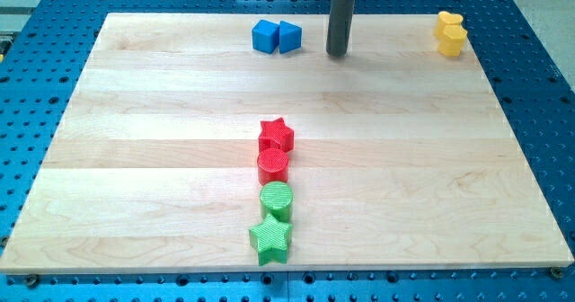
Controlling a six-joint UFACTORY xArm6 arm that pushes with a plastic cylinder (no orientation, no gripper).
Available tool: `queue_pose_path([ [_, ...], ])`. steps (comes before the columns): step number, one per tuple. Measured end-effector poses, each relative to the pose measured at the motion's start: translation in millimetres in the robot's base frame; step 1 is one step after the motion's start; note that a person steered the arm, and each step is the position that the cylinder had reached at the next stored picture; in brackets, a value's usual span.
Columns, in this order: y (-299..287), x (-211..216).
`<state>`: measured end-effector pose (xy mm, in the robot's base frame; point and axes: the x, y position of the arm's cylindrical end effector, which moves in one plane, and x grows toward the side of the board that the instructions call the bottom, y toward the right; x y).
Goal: Push the blue blocks towards the top right of the red star
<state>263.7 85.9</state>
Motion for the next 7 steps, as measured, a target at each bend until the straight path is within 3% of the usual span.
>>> queue_pose_path([
  [3, -65.8, -13.7],
  [6, -53.8, -17.0],
  [7, -39.6, -41.6],
])
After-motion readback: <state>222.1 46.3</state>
